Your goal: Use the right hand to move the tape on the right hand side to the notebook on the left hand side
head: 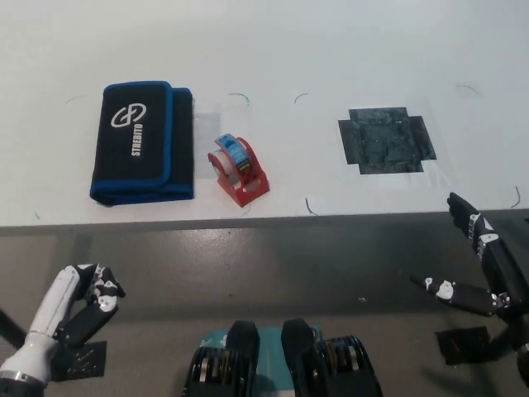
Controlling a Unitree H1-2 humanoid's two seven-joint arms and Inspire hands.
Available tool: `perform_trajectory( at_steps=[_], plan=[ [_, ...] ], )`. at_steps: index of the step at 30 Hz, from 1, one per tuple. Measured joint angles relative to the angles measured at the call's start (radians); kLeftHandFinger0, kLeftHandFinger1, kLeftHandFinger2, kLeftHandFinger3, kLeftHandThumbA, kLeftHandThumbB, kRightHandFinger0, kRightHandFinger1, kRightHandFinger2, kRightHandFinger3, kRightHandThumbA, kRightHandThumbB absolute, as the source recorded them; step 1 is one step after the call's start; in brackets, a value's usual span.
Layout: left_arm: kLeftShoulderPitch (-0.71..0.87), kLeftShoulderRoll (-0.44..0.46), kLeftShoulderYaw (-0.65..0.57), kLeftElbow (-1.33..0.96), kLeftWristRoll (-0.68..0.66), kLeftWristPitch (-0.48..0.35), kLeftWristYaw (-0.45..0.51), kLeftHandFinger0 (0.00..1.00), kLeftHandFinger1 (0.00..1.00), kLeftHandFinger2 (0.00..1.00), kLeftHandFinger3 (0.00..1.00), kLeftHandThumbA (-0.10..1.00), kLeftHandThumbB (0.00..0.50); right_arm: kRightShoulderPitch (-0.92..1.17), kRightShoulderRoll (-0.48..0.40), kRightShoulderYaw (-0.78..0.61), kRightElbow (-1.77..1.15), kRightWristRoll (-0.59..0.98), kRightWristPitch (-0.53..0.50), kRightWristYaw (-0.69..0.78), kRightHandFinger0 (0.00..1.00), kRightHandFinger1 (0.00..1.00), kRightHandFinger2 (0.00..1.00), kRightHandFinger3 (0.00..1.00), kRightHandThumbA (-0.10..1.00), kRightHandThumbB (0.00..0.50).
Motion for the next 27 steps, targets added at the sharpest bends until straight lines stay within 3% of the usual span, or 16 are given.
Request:
perform_trajectory(
  at_steps=[1,7,10,27],
  plan=[
    [0.008,0.0,0.0,-0.005,0.0,0.0,-0.001,0.21,0.18,0.26,0.44,0.1,0.0,0.006,0.0,0.003,-0.001,-0.01,-0.005,-0.003,1.0,1.0,1.0,1.0,1.0,0.072],
    [0.07,-0.001,-0.014,-0.031,0.0,0.003,-0.015,0.22,0.19,0.27,0.44,0.1,0.0,0.079,-0.006,0.032,-0.046,-0.087,-0.015,-0.017,1.0,1.0,1.0,1.0,1.0,0.078],
    [0.076,-0.002,-0.019,-0.031,0.001,0.003,-0.016,0.2,0.18,0.27,0.43,0.1,0.006,0.082,-0.014,0.042,-0.047,-0.112,-0.015,-0.017,1.0,1.0,1.0,1.0,1.0,0.111],
    [0.061,-0.012,-0.022,-0.03,0.005,0.003,-0.017,0.22,0.2,0.28,0.44,0.08,0.001,0.048,-0.036,0.046,-0.06,-0.183,-0.013,-0.018,1.0,1.0,1.0,1.0,1.0,0.124]
  ],
)
